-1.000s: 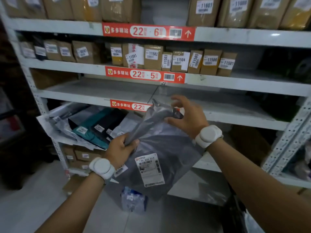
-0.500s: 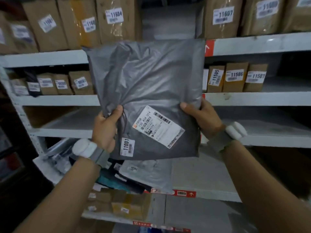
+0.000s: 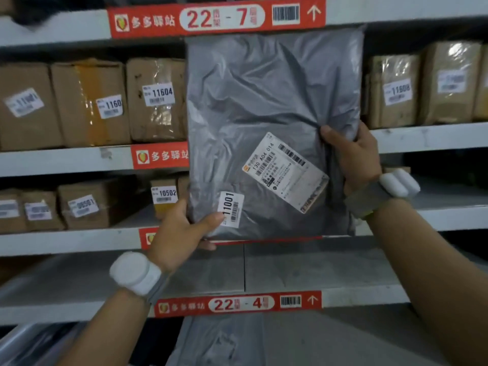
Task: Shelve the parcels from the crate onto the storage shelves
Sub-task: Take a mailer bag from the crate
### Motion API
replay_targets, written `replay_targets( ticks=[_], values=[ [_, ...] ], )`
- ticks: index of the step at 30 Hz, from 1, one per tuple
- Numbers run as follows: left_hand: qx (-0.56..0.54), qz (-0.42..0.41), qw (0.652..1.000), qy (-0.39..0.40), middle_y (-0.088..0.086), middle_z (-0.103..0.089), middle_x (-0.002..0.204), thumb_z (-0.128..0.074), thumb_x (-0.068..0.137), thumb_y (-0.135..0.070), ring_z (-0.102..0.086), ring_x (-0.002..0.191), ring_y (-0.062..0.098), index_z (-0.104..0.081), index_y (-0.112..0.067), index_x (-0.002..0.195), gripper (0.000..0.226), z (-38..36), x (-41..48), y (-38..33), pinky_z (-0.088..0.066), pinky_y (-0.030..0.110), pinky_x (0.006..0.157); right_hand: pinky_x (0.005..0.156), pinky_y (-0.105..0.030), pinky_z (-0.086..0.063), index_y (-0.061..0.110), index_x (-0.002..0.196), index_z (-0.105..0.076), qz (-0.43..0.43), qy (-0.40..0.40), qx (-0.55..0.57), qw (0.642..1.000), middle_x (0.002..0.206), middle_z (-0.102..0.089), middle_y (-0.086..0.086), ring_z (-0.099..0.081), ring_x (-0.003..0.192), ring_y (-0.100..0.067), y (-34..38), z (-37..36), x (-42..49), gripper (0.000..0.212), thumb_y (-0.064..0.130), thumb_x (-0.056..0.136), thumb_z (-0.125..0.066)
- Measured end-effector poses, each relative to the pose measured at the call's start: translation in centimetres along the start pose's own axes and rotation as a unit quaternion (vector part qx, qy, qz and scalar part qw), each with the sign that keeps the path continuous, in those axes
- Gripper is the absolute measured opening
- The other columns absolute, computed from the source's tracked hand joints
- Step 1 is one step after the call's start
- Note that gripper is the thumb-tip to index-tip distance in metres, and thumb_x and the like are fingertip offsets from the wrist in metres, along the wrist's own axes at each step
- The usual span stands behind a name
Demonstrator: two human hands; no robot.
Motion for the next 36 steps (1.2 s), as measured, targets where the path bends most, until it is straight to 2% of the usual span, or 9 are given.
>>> replay_targets(
  ticks=[3,9,15,23,25,28,33,36],
  values=[
    [0.0,-0.014,1.0,0.012,-0.009,-0.076,0.1,-0.074,0.084,-0.014,-0.074,0.088,0.015,-0.062,-0.022,0.104,0.025,-0.3,1.2,0.3,-0.062,0.036,0.064,0.096,-0.04,-0.055,0.009,0.126,-0.064,-0.001,-0.005,-0.011,1.0,0.116,-0.072,-0.003,-0.068,0.108,-0.016,0.0,-0.2,1.0,0.048,0.025,0.082,-0.078],
    [0.01,-0.023,0.999,0.033,-0.011,-0.076,0.098,-0.076,0.081,-0.022,-0.074,0.088,0.016,-0.06,-0.023,0.104,0.027,0.3,2.4,0.9,-0.062,0.036,0.069,0.097,-0.042,-0.054,0.013,0.127,-0.063,-0.001,-0.003,-0.023,1.0,0.117,-0.072,0.002,-0.068,0.109,-0.015,0.2,-1.0,1.6,0.054,0.03,0.078,-0.079],
    [0.012,-0.037,0.999,0.037,-0.015,-0.075,0.087,-0.075,0.083,-0.018,-0.075,0.079,0.013,-0.059,-0.026,0.1,0.024,0.7,3.0,0.8,-0.057,0.021,0.058,0.095,-0.04,-0.056,0.011,0.12,-0.066,-0.001,-0.028,-0.033,0.999,0.111,-0.074,0.003,-0.07,0.102,-0.012,0.1,-1.8,2.0,0.048,0.028,0.077,-0.08],
    [0.065,-0.057,0.995,0.046,-0.007,-0.074,0.105,-0.081,0.076,-0.023,-0.074,0.086,0.015,-0.058,-0.027,0.114,0.045,1.7,3.6,0.5,-0.061,0.033,0.073,0.092,-0.036,-0.057,0.01,0.116,-0.069,0.015,-0.042,-0.035,0.998,0.108,-0.075,0.002,-0.071,0.1,-0.013,0.2,-1.9,2.5,0.043,0.025,0.077,-0.08],
    [0.064,-0.065,0.995,0.051,-0.009,-0.073,0.104,-0.082,0.075,-0.02,-0.074,0.087,0.012,-0.057,-0.026,0.116,0.048,1.7,3.5,0.4,-0.06,0.028,0.071,0.088,-0.032,-0.057,0.006,0.116,-0.069,0.016,-0.045,-0.034,0.998,0.107,-0.075,0.0,-0.071,0.098,-0.012,0.3,-1.8,2.5,0.043,0.023,0.078,-0.079],
    [0.071,-0.073,0.992,0.069,-0.018,-0.071,0.096,-0.083,0.075,-0.013,-0.072,0.084,0.002,-0.055,-0.034,0.109,0.049,1.6,3.1,0.0,-0.055,0.015,0.062,0.079,-0.023,-0.055,0.005,0.114,-0.069,0.02,-0.049,-0.034,0.998,0.102,-0.075,0.002,-0.071,0.093,-0.007,0.5,-1.7,2.4,0.038,0.021,0.08,-0.078],
    [0.078,-0.084,0.99,0.082,-0.02,-0.07,0.099,-0.084,0.073,-0.011,-0.071,0.089,0.003,-0.052,-0.041,0.107,0.055,1.5,2.6,-0.3,-0.057,0.017,0.067,0.069,-0.012,-0.05,0.005,0.114,-0.069,0.027,-0.062,-0.039,0.997,0.099,-0.073,0.004,-0.068,0.081,0.006,0.5,-1.4,2.1,0.034,0.016,0.083,-0.076],
    [0.073,-0.085,0.99,0.081,-0.019,-0.071,0.1,-0.084,0.073,-0.012,-0.071,0.091,0.004,-0.053,-0.041,0.108,0.055,1.4,2.5,-0.1,-0.058,0.019,0.068,0.072,-0.016,-0.052,0.004,0.114,-0.069,0.024,-0.064,-0.03,0.997,0.101,-0.074,0.002,-0.07,0.085,0.0,0.6,-1.3,1.9,0.035,0.016,0.082,-0.077]
  ],
)
Point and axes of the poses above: each hand's wrist, its own x-axis towards the middle knuckle, its own z-axis out of the back of the hand, y = z × x, the point moved 1 cm from there along x, towards the middle knuckle
